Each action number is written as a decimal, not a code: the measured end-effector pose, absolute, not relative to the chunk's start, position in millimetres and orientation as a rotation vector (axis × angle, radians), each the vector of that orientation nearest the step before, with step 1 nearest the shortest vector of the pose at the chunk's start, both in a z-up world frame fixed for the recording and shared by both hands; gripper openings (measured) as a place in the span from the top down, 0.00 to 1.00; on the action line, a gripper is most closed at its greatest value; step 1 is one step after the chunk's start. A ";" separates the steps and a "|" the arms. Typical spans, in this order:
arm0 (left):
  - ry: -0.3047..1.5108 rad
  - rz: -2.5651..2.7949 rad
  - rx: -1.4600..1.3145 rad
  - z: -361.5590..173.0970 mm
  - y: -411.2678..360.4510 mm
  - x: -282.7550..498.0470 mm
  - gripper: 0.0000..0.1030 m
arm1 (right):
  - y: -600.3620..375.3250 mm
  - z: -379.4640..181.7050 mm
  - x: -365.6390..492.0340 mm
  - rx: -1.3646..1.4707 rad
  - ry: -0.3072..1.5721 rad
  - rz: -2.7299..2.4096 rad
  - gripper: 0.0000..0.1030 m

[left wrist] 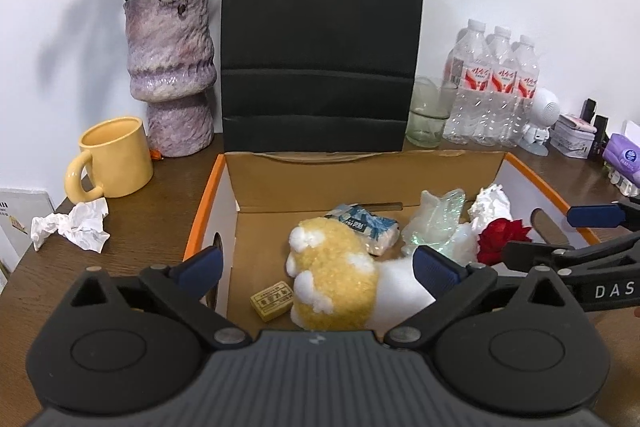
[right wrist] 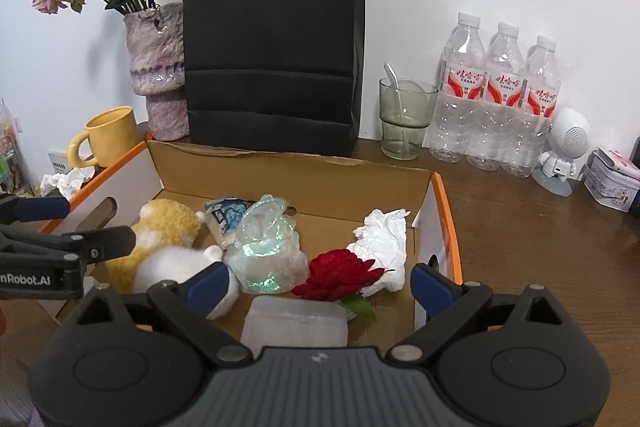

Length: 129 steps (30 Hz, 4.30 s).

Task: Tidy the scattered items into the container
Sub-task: 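Carry the yellow block with the left gripper while the right carries the red rose into the box, then grasp the purple cloth with the left gripper, then lower the purple cloth into the box and open the left gripper, then withdraw both tools from the box toward the items on the table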

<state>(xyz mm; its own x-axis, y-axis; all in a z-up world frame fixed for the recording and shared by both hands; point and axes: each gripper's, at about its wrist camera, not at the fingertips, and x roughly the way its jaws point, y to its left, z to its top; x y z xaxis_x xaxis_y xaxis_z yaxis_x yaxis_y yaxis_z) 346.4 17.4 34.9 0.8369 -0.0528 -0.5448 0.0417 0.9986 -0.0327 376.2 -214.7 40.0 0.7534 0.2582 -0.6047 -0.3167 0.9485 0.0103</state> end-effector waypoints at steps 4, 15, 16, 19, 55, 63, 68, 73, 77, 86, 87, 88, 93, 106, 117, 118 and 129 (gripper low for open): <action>0.551 -0.044 -0.035 42.7 19.2 328.8 0.00 | -218.9 48.6 360.5 -0.083 0.612 0.307 0.05; 0.599 -0.068 -0.041 28.4 19.7 245.6 0.00 | -240.9 54.4 278.6 -0.093 0.555 0.292 0.05; 0.611 -0.070 -0.034 25.2 18.6 237.0 0.00 | -243.8 51.6 269.5 -0.092 0.558 0.289 0.05; 0.649 -0.074 -0.006 14.7 12.4 214.5 0.00 | -252.4 39.8 242.1 -0.094 0.578 0.292 0.05; 0.624 -0.014 -0.188 -0.7 45.9 217.3 0.89 | -260.1 -5.1 273.6 -0.007 0.699 0.263 0.36; 0.636 -0.036 -0.205 -11.4 46.5 219.1 0.89 | -260.9 -14.1 273.2 0.036 0.708 0.309 0.89; 0.620 -0.054 -0.210 -6.8 45.4 209.5 0.89 | -263.7 -6.3 259.3 0.055 0.664 0.322 0.89; 0.574 -0.085 -0.216 8.3 45.0 191.9 0.89 | -270.1 8.9 241.6 0.079 0.608 0.342 0.89; 0.511 -0.111 -0.215 33.9 42.9 191.1 0.89 | -271.7 34.8 233.2 0.079 0.535 0.367 0.89; 0.468 -0.139 -0.201 64.7 27.5 262.0 0.89 | -259.8 68.7 288.1 0.061 0.471 0.333 0.89; 0.474 -0.138 -0.199 62.8 25.8 273.2 0.89 | -258.9 67.5 297.1 0.071 0.475 0.332 0.89; 0.480 -0.135 -0.197 59.3 24.7 284.5 0.89 | -258.6 65.1 306.8 0.080 0.481 0.332 0.89; 0.538 -0.121 -0.221 35.1 24.3 335.1 0.89 | -246.4 43.7 351.8 0.063 0.532 0.341 0.89; 0.554 -0.034 -0.126 28.2 13.5 353.4 0.00 | -234.0 33.6 381.8 0.002 0.602 0.351 0.01; 0.556 -0.008 -0.084 36.0 8.0 349.1 0.00 | -228.8 45.7 371.2 -0.044 0.598 0.345 0.00; 0.556 -0.009 -0.083 35.7 7.7 349.2 0.00 | -228.8 45.7 371.2 -0.046 0.599 0.345 0.00; 0.554 -0.018 -0.064 35.8 2.9 345.6 0.00 | -230.5 47.3 371.4 -0.043 0.612 0.339 0.00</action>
<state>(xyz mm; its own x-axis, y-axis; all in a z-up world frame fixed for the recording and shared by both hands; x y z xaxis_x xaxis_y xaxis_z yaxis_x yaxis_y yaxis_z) 345.6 2.9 35.8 0.8501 -0.0343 -0.5255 -0.0002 0.9979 -0.0655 371.4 -230.5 47.3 0.7652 0.2990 -0.5701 -0.3246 0.9440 0.0595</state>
